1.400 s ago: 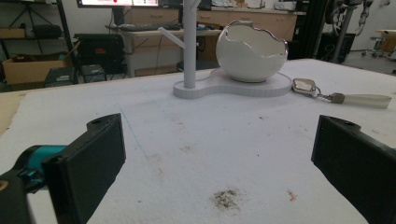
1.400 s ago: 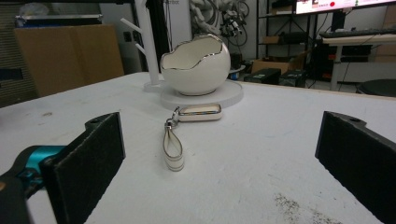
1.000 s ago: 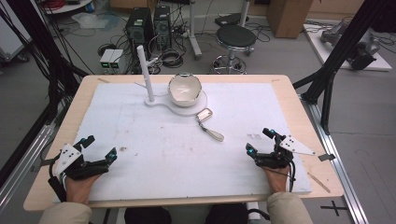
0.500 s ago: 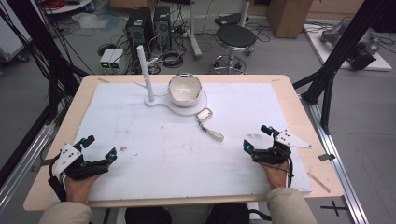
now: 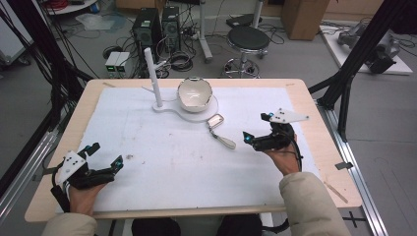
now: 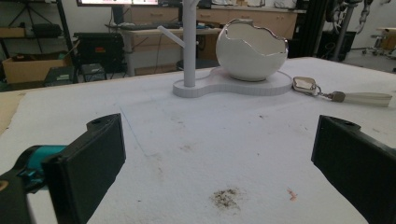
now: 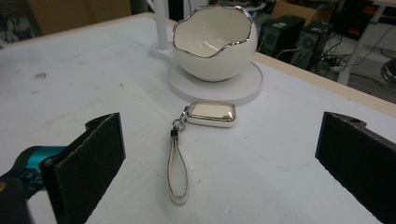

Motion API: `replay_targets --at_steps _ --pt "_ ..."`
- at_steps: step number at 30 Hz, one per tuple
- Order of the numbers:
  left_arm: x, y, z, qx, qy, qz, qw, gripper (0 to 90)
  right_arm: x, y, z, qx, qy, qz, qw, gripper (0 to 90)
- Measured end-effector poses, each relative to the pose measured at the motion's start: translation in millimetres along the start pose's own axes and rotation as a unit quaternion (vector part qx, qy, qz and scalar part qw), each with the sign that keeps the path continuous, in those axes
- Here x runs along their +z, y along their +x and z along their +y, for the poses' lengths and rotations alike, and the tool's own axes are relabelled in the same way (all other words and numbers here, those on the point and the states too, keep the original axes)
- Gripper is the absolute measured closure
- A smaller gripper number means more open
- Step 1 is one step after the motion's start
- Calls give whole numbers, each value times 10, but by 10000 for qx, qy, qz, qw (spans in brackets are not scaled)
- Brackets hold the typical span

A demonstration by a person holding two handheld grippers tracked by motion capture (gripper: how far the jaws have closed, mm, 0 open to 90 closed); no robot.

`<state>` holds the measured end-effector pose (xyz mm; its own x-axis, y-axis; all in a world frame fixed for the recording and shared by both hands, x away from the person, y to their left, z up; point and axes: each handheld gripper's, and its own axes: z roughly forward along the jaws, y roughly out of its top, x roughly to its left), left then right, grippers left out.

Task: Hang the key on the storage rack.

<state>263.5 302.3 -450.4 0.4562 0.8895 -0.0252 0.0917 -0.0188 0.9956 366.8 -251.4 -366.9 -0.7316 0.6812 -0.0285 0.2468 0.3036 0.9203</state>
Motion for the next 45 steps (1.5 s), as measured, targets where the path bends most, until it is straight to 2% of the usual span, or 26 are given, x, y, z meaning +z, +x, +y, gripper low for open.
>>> replay_targets --at_steps 2,4,5,7,10,11,12,13,14,15,16,17,22,23,24,26,29,33,34,36,39,42,44,45 --pt "0 0 -1 -7 -13 -5 10000 33 76 -8 91 7 186 77 9998 6" --pt "0 0 -1 -8 -9 -4 10000 33 115 -16 128 -42 234 121 9996 5" --pt "2 0 -1 -26 -19 6 10000 34 203 -24 202 -67 368 196 9991 6" --pt "3 3 -1 -41 -8 -3 10000 33 266 -22 253 -108 543 254 9981 5" --pt "1 4 0 -16 10 -8 10000 34 337 -22 292 -156 690 356 9969 5" --pt "1 4 0 -9 14 -14 10000 34 425 -22 315 -210 934 426 9945 6" --pt "1 5 1 -9 13 -19 10000 34 425 -22 315 -210 934 426 9945 6" --pt "1 2 0 -40 1 -7 10000 33 503 -27 330 -230 1269 521 9903 6" --pt "1 4 0 -47 -1 -17 10000 33 535 -30 335 -234 1384 554 9885 6" --pt "1 4 0 -47 -1 -17 10000 33 585 -31 350 -256 1570 610 9854 6" --pt "0 4 -1 -47 -3 -8 10000 33 585 -31 350 -256 1570 610 9854 6" --pt "0 4 -2 -42 -16 -8 10000 33 661 -28 376 -311 1830 658 9804 6" --pt "-2 9 -1 -49 -4 -12 10000 33 815 -26 420 -321 2269 742 9706 6" --pt "-1 7 -2 -45 -13 -6 10000 33 855 -24 425 -415 2415 758 9665 6" --pt "-1 7 -1 -44 -13 -8 10000 33 868 -22 426 -424 2463 759 9653 6" --pt "-1 7 -2 -44 -12 -8 10000 33 920 -9 421 -427 2706 797 9584 6" --pt "-1 6 -2 -43 -18 -10 10000 33 978 -5 391 -460 2950 828 9508 6" --pt "-1 6 -2 -42 -17 -13 10000 34 1048 11 333 -547 3307 792 9388 7" --pt "-1 8 -1 -48 -3 -18 10000 34 1048 11 333 -547 3307 792 9388 7" --pt "-1 10 0 -45 8 -24 10000 33 1094 10 302 -568 3421 804 9345 7" --pt "0 5 -2 -52 -7 -11 10000 33 1136 16 281 -622 3517 772 9308 16" --pt "-1 6 -1 -43 -8 -9 10000 33 1174 28 256 -620 3673 783 9247 45" --pt "-7 7 -3 -24 -28 -16 10000 34 1196 35 232 -614 3805 781 9194 50" --pt "-7 7 -3 -24 -28 -16 10000 33 1196 35 232 -614 3805 781 9194 50"
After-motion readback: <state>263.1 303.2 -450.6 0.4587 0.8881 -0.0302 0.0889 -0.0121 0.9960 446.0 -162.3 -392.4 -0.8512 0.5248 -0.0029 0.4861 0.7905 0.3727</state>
